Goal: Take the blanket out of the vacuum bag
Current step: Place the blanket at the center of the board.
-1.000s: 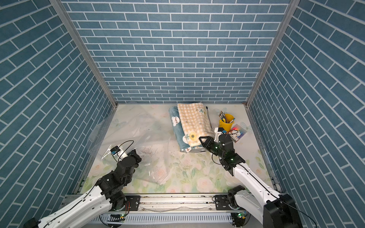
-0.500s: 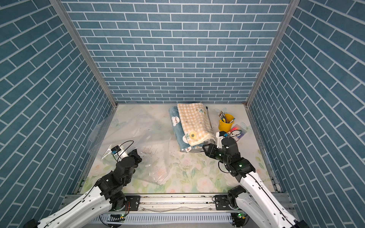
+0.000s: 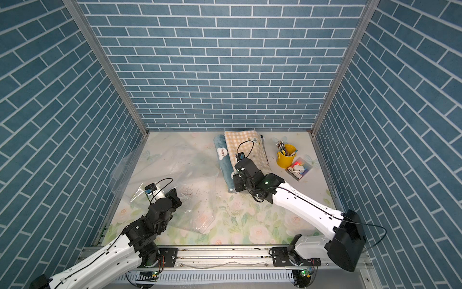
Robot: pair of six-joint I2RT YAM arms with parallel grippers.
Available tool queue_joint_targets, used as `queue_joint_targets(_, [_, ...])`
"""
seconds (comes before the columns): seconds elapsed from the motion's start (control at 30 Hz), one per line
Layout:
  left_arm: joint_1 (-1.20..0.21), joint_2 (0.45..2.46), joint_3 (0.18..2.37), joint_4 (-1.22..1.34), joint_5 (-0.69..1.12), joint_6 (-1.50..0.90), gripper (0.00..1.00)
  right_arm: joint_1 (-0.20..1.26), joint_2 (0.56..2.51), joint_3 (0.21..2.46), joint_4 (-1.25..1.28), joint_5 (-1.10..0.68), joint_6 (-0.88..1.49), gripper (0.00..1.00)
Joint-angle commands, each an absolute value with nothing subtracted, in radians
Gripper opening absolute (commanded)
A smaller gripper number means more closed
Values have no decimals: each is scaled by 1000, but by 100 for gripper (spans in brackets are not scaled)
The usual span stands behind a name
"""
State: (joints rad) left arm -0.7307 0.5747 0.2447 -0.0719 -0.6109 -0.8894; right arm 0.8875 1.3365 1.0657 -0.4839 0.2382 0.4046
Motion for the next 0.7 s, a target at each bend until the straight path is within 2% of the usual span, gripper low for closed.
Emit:
queue_joint_targets(0.0, [-727, 592, 276, -112, -569, -844, 0, 893, 1344, 1051, -474, 407, 312, 49])
queue_joint_targets(0.1, [-727, 600, 276, -114, -559, -834, 0, 891, 1349, 1022, -448, 417, 292, 57])
queue_joint_targets(0.3, [-727, 623, 260, -76, -529, -827, 0, 891, 1369, 997, -420, 446, 283, 55])
queue_joint_targets(0.37, [-728, 633, 262, -72, -522, -827, 1, 890, 1368, 996, -410, 477, 275, 47])
queue_joint_targets(0.5, [-727, 663, 272, -70, -510, -824, 1, 890, 1336, 997, -373, 480, 273, 12])
queue_joint_targets(0.53, [-727, 662, 275, -71, -508, -823, 1, 891, 1319, 993, -356, 475, 275, 6])
queue_joint_targets(0.57, [-727, 660, 276, -68, -509, -822, 1, 891, 1309, 993, -346, 470, 278, 1])
queue_joint_targets(0.67, [-727, 660, 289, -67, -512, -813, 1, 891, 1287, 1014, -339, 434, 277, 0])
